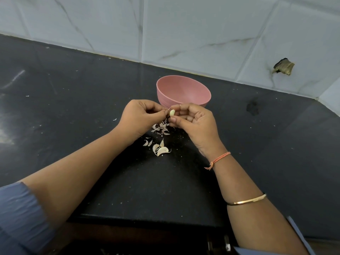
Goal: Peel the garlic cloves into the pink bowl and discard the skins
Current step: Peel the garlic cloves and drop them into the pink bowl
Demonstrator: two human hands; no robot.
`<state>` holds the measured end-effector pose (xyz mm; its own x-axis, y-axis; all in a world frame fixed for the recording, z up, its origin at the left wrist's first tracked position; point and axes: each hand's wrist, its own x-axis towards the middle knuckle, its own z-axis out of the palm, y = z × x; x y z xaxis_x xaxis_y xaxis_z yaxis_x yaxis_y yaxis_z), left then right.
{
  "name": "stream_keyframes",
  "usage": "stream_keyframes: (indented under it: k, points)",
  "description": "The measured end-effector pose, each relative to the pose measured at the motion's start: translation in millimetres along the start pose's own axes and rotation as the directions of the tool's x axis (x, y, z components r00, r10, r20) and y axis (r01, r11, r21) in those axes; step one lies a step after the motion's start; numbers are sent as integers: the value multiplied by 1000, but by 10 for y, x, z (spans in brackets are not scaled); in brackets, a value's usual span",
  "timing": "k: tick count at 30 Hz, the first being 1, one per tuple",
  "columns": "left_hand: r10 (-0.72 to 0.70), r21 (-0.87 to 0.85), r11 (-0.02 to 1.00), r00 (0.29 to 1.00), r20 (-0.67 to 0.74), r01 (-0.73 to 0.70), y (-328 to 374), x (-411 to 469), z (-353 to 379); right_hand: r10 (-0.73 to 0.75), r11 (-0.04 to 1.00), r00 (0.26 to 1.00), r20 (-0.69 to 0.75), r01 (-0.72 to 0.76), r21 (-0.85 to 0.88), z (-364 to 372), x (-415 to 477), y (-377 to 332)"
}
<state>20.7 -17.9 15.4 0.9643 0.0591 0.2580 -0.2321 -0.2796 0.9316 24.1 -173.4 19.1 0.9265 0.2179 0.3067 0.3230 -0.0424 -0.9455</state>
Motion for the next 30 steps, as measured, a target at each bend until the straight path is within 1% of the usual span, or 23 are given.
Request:
stream_keyframes:
  k: [4,8,12,17,22,30]
  points:
    - [-29,-35,999,999,-26,28,-4,18,-19,18,999,1000,-4,-17,41,-11,0,-15]
    - [-21,-89,996,1000,2,21,23,1,-17,30,999,1000,-7,-29,45,-13,-1,-14]
    - [-9,-38,999,1000,28,10,27,-17,-1,-1,1000,1000,-18,1,-15,-11,-4,-16]
    - [-8,-26,1000,999,42,9,24,-24,17,-27,996,999,-25,25,-80,-13,-18,-11]
    - [19,9,1000,1000,21,-20,11,-22,28,-28,997,999,-16,26,-76,-7,-19,-8]
    - [5,76,997,999,-51,-1,-29,22,13,-23,999,1000,-6,23,-25,-13,-6,-13]
